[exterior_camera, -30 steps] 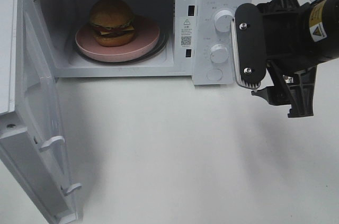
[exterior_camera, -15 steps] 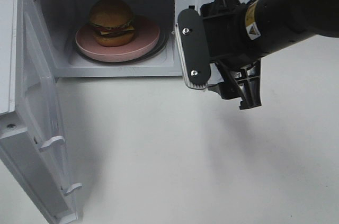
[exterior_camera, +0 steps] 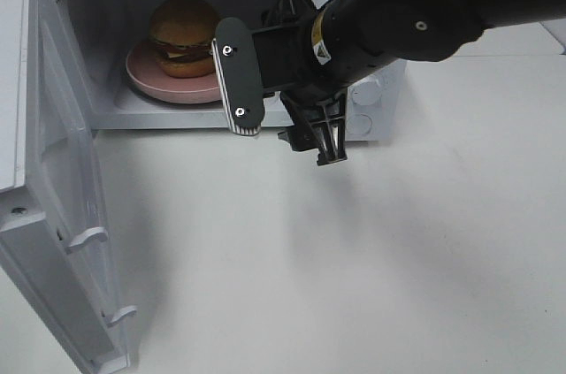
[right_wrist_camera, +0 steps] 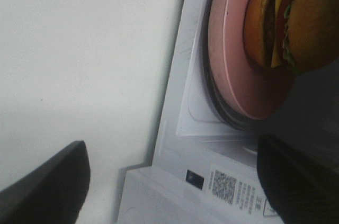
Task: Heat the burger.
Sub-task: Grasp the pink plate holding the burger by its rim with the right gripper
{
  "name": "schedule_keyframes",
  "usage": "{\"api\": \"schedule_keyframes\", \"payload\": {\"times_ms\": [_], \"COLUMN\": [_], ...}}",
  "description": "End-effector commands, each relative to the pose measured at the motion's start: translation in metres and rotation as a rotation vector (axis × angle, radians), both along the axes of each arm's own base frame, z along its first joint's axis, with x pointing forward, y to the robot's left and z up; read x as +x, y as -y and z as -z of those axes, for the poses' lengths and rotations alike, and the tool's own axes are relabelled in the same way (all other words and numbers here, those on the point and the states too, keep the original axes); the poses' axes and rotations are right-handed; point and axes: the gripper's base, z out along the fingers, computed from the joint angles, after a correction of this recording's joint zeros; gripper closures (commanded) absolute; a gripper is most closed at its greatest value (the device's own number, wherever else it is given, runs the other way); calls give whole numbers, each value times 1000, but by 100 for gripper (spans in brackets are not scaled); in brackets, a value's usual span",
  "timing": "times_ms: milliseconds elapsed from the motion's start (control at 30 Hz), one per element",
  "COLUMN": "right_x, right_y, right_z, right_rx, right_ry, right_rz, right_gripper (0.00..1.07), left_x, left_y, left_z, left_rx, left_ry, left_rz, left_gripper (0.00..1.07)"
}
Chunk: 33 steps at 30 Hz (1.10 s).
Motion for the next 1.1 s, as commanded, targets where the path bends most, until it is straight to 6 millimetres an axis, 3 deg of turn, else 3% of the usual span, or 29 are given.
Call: {"api": "schedule_keyframes", "payload": {"times_ms": [33, 467, 700, 1100], "right_x": [5, 29, 55, 80], "right_y": [-8, -34, -50, -69], "right_z": [0, 22, 38, 52], "right_rx": [36, 40, 42, 49], "right_ry": [19, 58, 64, 79], "right_rz": [-13, -79, -70, -60], "right_gripper": [25, 26, 28, 29], "left_x": [0, 0, 0, 0], "left_y": [0, 0, 0, 0], "left_z": [-1, -1, -1, -1], "left_rx": [-6, -6, -6, -6], "left_ry": [17, 17, 17, 17], "left_rz": [-2, -2, -2, -2], "left_gripper": [9, 9, 9, 9]}}
